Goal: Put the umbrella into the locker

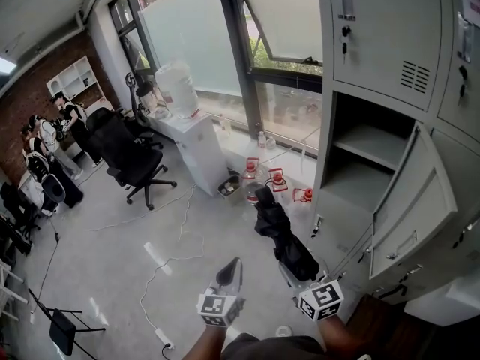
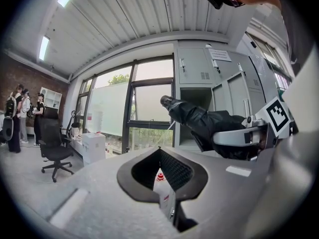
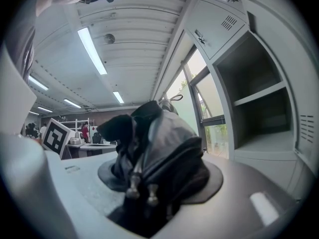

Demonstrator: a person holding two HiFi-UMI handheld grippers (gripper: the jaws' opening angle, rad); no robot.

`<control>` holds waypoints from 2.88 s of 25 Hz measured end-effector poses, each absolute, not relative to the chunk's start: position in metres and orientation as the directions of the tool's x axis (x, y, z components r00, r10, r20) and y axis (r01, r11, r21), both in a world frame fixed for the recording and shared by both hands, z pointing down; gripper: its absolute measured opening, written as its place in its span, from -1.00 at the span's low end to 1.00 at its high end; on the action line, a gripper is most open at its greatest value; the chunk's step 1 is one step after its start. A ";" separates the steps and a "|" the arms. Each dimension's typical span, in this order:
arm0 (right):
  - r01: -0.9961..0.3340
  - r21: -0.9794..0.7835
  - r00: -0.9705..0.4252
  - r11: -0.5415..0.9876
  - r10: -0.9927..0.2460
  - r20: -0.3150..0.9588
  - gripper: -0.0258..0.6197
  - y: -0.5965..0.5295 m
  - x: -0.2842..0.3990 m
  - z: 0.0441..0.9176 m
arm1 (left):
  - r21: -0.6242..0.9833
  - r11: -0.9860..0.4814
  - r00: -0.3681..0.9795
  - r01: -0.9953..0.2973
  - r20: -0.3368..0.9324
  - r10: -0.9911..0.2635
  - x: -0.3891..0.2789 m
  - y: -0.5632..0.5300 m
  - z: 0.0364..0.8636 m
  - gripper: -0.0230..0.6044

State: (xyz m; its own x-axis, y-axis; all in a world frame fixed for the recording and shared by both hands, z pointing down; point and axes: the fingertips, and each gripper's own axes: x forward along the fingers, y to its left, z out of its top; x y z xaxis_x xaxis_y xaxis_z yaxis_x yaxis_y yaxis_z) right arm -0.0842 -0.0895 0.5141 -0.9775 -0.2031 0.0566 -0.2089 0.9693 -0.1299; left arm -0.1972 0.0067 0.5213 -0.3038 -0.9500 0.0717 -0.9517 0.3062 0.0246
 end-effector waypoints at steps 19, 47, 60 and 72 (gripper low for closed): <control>-0.380 -0.119 -0.925 0.917 -0.376 0.057 -0.18 -0.142 -0.139 0.512 | 0.044 0.054 -0.052 -0.998 0.050 -0.997 -0.265 -0.100 0.524 -0.91; -0.790 -0.106 -0.613 0.604 -0.773 0.164 -0.18 -0.209 -0.050 0.534 | 0.053 -0.332 0.334 -0.942 0.032 -0.942 -0.210 -0.218 0.523 -0.91; -0.823 -0.139 -0.568 0.551 -0.796 0.208 -0.17 -0.255 -0.010 0.554 | 0.033 -0.334 0.335 -0.942 0.063 -0.940 -0.174 -0.256 0.529 -0.91; -0.797 -0.134 -0.604 0.589 -0.769 0.210 -0.17 -0.296 -0.008 0.557 | 0.004 -0.307 0.306 -0.952 0.093 -0.947 -0.145 -0.291 0.535 -0.91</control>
State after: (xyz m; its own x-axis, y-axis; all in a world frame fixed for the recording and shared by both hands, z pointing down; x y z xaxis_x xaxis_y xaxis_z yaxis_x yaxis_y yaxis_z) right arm -0.0076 -0.2963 0.5569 -0.6037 -0.7690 0.2103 -0.7970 0.5889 -0.1344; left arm -0.1450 -0.2909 0.5354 0.3059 -0.9475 0.0933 -0.9518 -0.3068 0.0045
